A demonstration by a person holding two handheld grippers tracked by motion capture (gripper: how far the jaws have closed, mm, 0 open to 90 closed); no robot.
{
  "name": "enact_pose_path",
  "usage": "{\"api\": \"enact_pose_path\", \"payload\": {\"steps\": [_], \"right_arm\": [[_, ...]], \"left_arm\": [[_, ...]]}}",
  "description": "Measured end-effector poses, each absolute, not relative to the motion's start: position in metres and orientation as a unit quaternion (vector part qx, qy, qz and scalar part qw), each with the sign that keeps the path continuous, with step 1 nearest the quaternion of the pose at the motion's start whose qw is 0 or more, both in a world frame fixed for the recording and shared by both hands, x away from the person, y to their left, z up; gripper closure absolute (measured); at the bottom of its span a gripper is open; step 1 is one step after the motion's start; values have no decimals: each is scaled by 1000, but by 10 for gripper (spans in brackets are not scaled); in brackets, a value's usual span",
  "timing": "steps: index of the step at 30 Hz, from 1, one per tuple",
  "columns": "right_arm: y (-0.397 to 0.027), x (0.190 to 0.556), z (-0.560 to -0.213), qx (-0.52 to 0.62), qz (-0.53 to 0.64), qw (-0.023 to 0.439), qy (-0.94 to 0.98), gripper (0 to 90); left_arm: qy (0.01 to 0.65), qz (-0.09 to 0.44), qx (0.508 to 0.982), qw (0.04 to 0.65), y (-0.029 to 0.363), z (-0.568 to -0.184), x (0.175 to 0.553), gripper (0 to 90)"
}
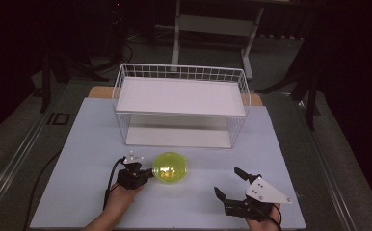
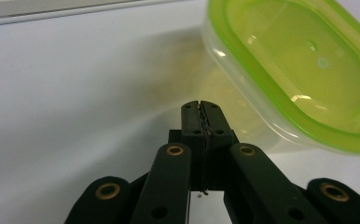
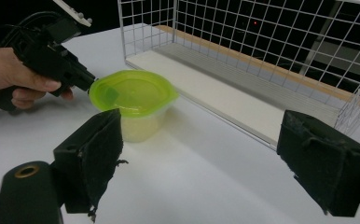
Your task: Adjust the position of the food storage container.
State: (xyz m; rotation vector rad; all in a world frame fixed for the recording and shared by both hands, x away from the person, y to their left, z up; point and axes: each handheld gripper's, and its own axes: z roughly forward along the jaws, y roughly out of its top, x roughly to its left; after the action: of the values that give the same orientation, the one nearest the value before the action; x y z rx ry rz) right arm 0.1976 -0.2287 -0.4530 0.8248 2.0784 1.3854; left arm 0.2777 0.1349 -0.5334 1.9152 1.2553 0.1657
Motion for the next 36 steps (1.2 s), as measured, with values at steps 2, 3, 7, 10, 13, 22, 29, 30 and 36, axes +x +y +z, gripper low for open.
{"api": "enact_pose_path", "payload": {"steps": [2,3,7,10,13,22,29,30,36], "right_arm": [[-228,198,-453,304,509,253,765,143],[-228,198,-453,304,509,251,765,143],[-227,198,-454,302,507,253,767,143],[-227,198,-454,301,506,254,767,143],[-228,199,-455,302,505,253,768,143],[-229,201,-456,306,505,248,768,143],[-230,201,-456,306,505,247,768,144],[-230,201,-456,306,504,247,769,144],[-229,201,-457,304,503,245,771,144]], "left_arm": [[497,66,760,413,133,-533,278,900],[497,63,760,415,132,-533,278,900],[491,60,763,416,122,-532,280,900],[485,54,768,415,115,-533,281,900],[482,45,770,416,109,-534,282,900],[465,30,778,421,86,-535,285,900],[462,26,779,423,78,-537,286,900],[462,26,778,425,77,-537,286,900],[457,26,775,435,77,-540,288,900]]}}
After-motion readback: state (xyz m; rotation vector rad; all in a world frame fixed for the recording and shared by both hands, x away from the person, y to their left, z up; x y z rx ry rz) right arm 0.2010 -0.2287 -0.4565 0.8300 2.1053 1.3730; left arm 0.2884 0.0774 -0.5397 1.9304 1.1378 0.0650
